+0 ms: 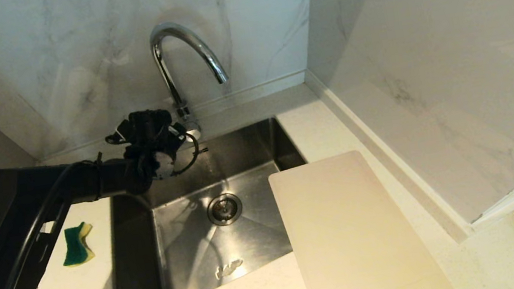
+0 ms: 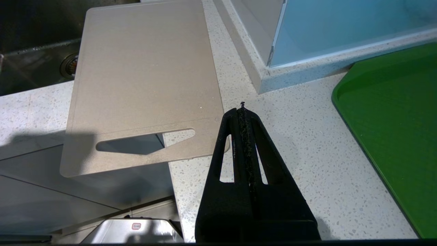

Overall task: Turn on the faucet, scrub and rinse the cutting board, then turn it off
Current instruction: Turn on the tap

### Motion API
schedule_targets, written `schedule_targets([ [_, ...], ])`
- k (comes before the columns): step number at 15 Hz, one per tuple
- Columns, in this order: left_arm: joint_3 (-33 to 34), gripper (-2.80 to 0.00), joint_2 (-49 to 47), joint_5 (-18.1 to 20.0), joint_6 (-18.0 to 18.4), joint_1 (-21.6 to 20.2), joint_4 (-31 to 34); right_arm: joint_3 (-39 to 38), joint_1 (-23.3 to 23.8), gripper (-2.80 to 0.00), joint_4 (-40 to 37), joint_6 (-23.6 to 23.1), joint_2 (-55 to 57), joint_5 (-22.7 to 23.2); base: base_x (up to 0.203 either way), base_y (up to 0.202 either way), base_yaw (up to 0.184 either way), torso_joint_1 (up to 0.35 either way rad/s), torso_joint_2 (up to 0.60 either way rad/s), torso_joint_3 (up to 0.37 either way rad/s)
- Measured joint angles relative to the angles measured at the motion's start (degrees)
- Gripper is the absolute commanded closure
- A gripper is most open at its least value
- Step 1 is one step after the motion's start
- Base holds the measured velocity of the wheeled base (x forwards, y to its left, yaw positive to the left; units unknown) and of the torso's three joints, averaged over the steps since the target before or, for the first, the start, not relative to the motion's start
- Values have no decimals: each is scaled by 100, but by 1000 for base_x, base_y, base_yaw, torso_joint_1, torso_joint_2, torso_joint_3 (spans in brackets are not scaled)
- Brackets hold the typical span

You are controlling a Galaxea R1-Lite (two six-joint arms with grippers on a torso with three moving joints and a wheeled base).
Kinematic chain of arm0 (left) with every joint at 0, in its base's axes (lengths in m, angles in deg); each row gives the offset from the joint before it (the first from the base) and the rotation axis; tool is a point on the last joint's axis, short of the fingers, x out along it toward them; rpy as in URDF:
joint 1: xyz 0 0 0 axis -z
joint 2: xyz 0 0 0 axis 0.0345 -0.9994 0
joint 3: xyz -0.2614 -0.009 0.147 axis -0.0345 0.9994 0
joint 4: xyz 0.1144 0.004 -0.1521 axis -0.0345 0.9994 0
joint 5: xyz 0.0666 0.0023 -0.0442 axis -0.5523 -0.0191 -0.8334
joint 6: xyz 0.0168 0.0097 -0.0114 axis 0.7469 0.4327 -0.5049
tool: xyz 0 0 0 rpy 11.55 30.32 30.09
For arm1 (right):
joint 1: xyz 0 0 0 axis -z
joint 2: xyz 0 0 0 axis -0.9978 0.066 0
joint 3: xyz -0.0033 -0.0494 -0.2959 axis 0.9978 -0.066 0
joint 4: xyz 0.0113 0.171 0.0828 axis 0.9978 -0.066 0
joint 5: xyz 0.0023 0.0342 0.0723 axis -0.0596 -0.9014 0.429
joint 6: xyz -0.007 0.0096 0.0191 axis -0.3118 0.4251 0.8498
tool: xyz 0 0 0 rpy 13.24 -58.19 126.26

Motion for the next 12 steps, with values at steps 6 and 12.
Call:
schedule_targets([
  [6,9,-280,324,801,-843,-44,1259,0,2,0,-2,1,0,3,0,0,0,0,0,0],
  [12,15,-280,402,995,-974,-60,1429,0,0,0,-2,0,0,-1,0,0,0,0,0,0],
])
